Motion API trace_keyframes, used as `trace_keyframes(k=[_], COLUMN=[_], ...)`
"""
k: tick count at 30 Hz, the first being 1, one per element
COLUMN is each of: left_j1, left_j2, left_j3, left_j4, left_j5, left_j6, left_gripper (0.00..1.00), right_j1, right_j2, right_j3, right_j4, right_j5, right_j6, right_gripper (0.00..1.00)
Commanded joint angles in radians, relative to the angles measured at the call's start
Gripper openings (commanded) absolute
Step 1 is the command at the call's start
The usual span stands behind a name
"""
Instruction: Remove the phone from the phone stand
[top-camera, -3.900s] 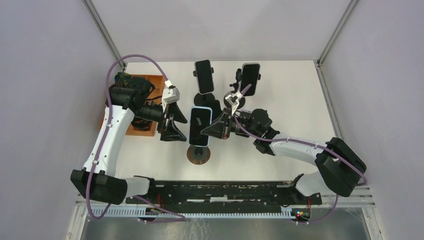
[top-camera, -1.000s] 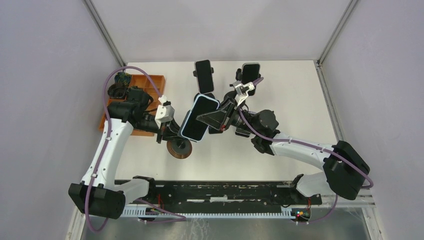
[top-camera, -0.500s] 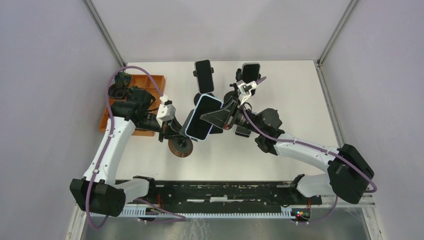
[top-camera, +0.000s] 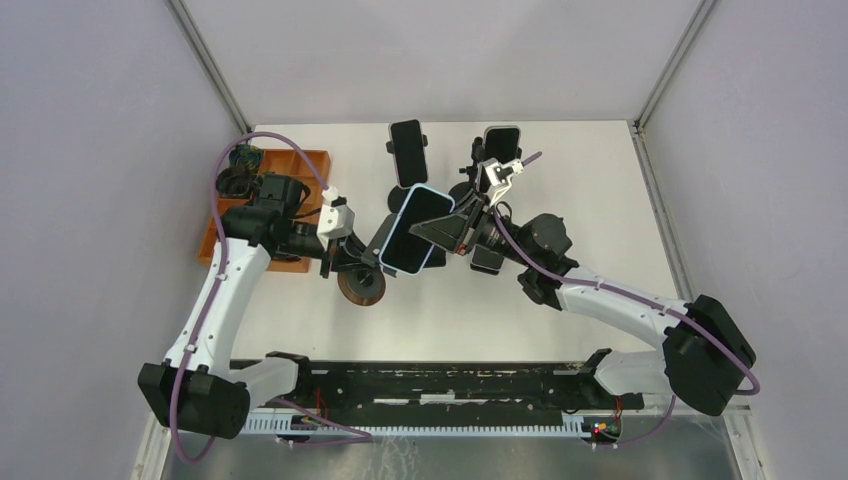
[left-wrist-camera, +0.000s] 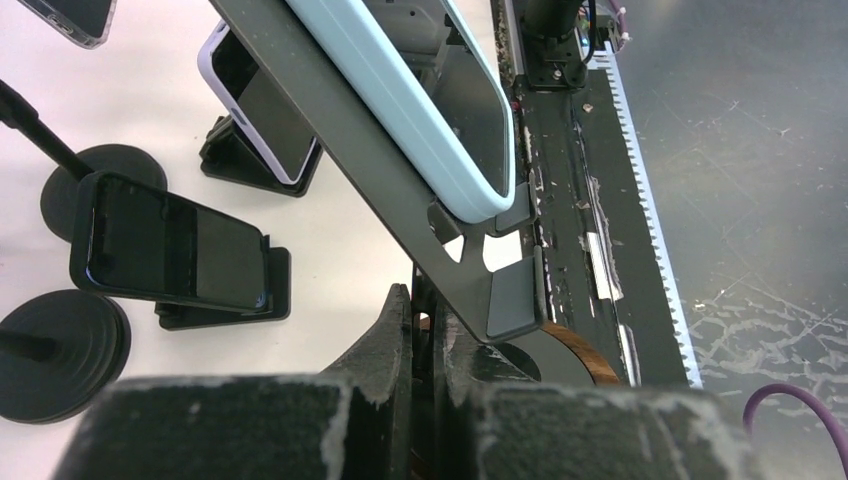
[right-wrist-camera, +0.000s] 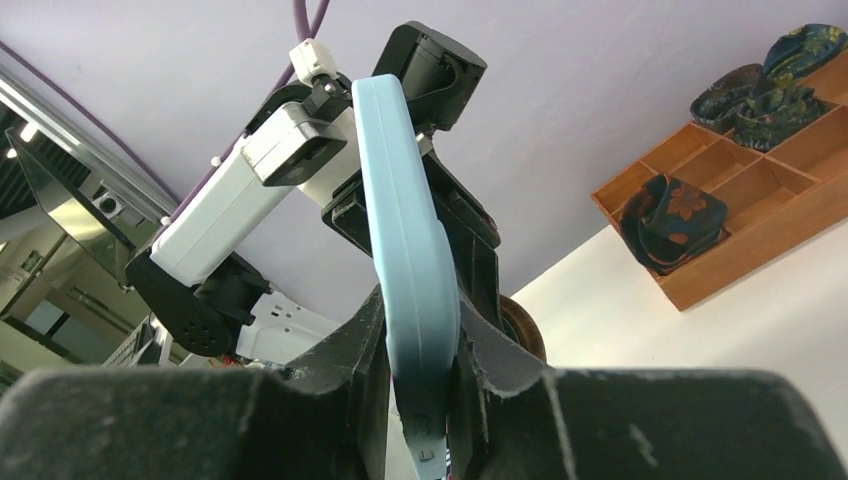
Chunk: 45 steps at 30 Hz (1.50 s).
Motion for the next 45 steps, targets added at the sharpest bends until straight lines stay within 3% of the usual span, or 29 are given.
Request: trace_keyframes(k=[1,10,15,23,27,34,41,45], left_j1=[0.04,0.146,0.254,0.273,0.276,0.293,0.315,0.315], left_j2=[0.006,0.04,0.099,0.115,0.121,0.138,0.106,0.078], left_j3=[-0.013,0.001,0.052,0.074,0.111,0.202,0.19,0.16], left_j4=[0.032,0.197,0.162,0.09,0.033,-0.044,-0.001,0.02], left_j5=[-0.162,-0.212,-0.206,-0.164,-0.113,-0.009,0.001,-0.005], left_j6=[-0.09,-0.231,-0.18,-0.108,-0.094,-0.125,-0.167,-0.159], left_gripper=[0.02,0.02,0.02,0.02,0.02,0.02,0.02,0.02], right_j1=[-0.016,-0.034,-0.061,-0.041,0.059,0.171,0.256,0.273], right_j2=[-0.063,-0.12,-0.186,-0.118,-0.014,0.306,0.573,0.653], right_j3=[0.028,0.005,-0.021,-0.009,0.019,0.132,0.309,0.324], right_j4=[0.241,0.148,0.054,-0.072,-0.272,-0.405,-0.519,-0.479], right_j5=[0.022,-0.02,-0.026,-0.075,-0.036,-0.032,0.072,0.101], right_j6=[0.103,0.079,0.037,0.012,-0.119,-0.161,-0.178,-0.122], right_gripper=[0.26,0.27,0.21,0.14,0.12,0.02,0.15,0.21])
